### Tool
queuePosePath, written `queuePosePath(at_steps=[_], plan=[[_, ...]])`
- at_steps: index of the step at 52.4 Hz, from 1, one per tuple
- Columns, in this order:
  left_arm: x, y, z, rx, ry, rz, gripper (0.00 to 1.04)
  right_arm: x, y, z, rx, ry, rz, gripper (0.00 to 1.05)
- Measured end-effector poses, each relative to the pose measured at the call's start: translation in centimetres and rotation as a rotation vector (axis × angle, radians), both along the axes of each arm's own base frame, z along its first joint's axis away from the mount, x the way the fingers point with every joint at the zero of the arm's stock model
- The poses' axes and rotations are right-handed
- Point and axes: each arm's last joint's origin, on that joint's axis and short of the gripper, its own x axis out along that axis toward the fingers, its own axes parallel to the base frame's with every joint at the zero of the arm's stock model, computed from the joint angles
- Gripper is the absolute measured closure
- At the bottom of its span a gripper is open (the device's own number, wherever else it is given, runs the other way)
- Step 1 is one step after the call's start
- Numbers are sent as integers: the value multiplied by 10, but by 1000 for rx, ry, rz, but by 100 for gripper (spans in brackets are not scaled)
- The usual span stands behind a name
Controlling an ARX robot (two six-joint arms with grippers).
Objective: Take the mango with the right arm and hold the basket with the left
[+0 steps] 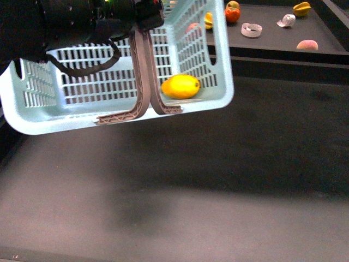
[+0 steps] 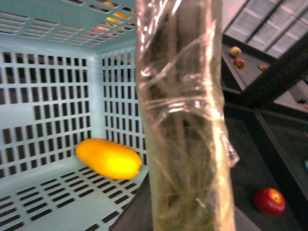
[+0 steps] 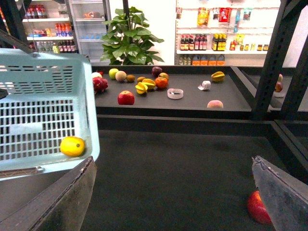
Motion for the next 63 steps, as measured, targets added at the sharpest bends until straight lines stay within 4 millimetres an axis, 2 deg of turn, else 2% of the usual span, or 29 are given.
queuePosePath(at_steps=[10, 21, 33, 44, 57, 63], plan=[[37, 16, 1, -203, 135, 240, 97, 0, 0, 0, 0, 0, 1, 8], [69, 41, -14, -453, 267, 474, 97, 0, 0, 0, 0, 0, 0, 8], [87, 69, -16, -656, 266, 671, 97, 0, 0, 0, 0, 0, 0, 8], [102, 93, -25, -749, 274, 782, 97, 0, 0, 0, 0, 0, 1, 8], [114, 102, -47, -801, 313, 848, 97, 0, 0, 0, 0, 0, 0, 8], [119, 104, -44, -827, 318, 864, 97, 0, 0, 0, 0, 0, 0, 8]])
